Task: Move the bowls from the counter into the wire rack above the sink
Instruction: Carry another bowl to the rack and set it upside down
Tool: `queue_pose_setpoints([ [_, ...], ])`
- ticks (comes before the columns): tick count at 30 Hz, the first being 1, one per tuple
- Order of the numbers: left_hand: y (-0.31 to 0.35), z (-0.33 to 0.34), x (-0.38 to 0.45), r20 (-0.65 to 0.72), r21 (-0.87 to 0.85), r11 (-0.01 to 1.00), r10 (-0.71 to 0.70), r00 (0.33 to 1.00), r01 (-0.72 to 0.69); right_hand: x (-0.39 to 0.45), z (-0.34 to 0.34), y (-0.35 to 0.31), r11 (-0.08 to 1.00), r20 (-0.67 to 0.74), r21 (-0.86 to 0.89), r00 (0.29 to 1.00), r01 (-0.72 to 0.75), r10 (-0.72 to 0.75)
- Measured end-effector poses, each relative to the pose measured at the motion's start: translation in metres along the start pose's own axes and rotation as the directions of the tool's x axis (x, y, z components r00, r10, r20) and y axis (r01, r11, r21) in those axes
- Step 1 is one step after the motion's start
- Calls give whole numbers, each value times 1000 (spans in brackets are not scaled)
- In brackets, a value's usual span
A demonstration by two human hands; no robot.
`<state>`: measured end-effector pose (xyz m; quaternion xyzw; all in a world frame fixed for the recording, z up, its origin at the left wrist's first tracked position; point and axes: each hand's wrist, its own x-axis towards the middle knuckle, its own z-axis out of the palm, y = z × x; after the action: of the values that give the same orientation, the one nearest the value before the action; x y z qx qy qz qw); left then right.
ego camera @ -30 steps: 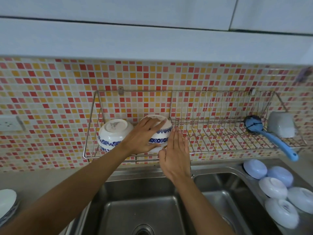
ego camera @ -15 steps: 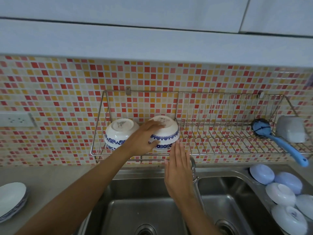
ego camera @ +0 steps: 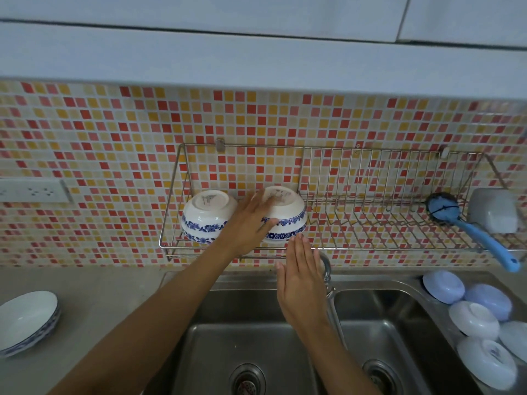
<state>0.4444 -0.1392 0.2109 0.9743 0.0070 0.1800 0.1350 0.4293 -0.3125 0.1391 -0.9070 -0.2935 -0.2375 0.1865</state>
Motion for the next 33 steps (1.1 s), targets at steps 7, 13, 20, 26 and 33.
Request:
queue_pose_setpoints([
  [7, -45, 0, -73, -234, 190, 954, -185, 954, 232, 26, -7, 3, 1000, 39, 14, 999, 6, -7],
  [13, -45, 0, -80, -116, 197, 911, -345, 932, 362, 49, -1, -3, 997, 123, -71, 992, 7, 2],
  [20, -43, -3, -84, -124, 243, 913, -306, 944, 328, 51, -6, -4, 999, 163, -40, 986, -26, 33],
  [26, -50, -7, -119, -133, 204, 942, -241, 961, 265, 39, -12, -47, 989, 126, 149, 991, 19, -38],
  [33, -150, -50, -233, -229, -45, 846, -527, 819, 531, -6, 26, -206, 846, 37, 483, 960, 225, -277],
])
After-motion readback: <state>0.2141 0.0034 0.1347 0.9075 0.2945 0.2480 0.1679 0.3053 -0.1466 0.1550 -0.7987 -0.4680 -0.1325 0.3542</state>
